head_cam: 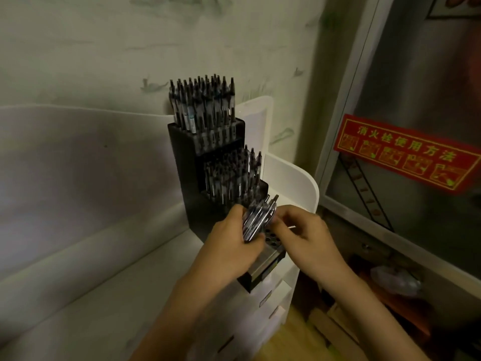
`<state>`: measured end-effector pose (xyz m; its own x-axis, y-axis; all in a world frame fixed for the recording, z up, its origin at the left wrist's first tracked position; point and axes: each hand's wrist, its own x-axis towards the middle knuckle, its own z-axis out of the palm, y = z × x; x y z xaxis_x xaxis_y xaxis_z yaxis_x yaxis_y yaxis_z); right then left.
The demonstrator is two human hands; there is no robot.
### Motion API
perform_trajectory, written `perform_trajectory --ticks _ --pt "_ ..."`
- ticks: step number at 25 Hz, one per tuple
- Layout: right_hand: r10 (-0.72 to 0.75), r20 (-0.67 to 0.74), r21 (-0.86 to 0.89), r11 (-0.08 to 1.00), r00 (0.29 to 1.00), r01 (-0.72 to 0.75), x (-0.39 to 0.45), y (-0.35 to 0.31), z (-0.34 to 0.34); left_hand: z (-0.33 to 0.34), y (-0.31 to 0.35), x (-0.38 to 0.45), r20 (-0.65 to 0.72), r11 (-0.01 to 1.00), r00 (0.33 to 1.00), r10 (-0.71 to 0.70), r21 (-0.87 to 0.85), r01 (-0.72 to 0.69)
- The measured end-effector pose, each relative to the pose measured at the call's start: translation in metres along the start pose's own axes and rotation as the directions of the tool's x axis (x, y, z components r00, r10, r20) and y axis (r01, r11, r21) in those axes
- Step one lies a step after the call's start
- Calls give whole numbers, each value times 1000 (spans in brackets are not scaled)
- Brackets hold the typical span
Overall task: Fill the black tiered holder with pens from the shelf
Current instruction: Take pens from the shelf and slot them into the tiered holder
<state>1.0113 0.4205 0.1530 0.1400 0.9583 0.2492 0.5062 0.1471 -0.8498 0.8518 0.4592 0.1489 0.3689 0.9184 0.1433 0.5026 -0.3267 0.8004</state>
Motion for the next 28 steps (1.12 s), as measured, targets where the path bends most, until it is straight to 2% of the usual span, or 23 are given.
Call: perform_trajectory --ticks 2,4,7,9,12,13,15,17,19,21,28 --pt "60 34 252 966 998 -66 15 5 2 2 -4 12 -14 1000 1000 1 32 -1" --pt "126 95 448 881 988 -155 28 6 2 4 -7 21 -38 998 999 -9 58 11" --pt "83 121 450 884 989 -130 43 9 1 7 -9 29 -74 999 997 -13 39 16" --pt "105 108 500 854 989 -145 49 13 -5 6 -8 31 -89 1000 996 -25 10 25" --pt "172 -4 599 789 985 -136 62 22 -32 5 -11 29 -84 997 994 -71 26 73" --pt "160 -68 582 808 985 -91 65 26 -42 4 -12 28 -98 994 991 -86 57 92" --pt "77 -189 384 923 979 1 66 37 -52 4 -16 27 -143 987 984 -108 106 124" --pt "-18 -163 133 990 986 40 62 50 -43 5 -17 28 -170 983 978 -125 111 145" --pt "-70 -101 -14 998 992 69 60 62 -25 8 -15 29 -179 982 973 -145 93 164" --pt "-113 -73 -68 992 991 108 64 73 -10 9 -14 30 -191 980 968 -162 88 181" --pt "-189 -24 -65 980 982 187 74 92 16 15 -18 31 -222 971 958 -181 116 210"
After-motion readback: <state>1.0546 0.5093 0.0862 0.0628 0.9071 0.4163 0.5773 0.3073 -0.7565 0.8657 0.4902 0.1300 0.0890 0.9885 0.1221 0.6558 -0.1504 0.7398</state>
